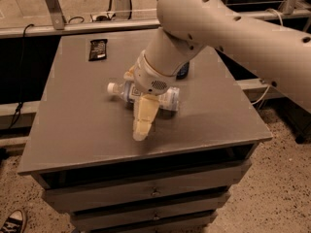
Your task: Knock blue plastic bottle over
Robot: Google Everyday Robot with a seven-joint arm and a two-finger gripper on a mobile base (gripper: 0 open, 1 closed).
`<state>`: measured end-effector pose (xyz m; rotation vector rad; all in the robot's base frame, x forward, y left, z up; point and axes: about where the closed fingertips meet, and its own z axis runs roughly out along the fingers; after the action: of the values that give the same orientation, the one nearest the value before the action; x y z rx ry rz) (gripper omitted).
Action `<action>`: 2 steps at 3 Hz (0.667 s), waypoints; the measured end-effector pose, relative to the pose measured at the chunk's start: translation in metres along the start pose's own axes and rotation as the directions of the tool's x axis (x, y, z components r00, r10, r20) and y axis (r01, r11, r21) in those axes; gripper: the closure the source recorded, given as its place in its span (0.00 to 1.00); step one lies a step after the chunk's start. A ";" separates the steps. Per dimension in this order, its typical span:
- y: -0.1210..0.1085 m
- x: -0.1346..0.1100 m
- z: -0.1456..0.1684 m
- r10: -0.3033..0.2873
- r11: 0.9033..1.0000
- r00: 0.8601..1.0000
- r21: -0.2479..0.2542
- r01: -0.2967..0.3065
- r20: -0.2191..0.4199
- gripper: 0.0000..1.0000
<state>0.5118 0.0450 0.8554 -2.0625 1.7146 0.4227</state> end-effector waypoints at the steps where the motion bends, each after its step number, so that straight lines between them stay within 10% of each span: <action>1: 0.004 0.010 -0.005 0.023 1.000 1.000 0.005 -0.022 -0.005 0.00; 2: 0.009 0.023 -0.011 0.047 0.999 0.999 0.011 -0.047 -0.014 0.00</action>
Offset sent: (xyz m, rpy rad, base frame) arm -0.0069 -0.0456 -0.0063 -0.0179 0.0215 -0.0855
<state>0.5069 0.0191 0.8523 -2.0257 1.7732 0.4135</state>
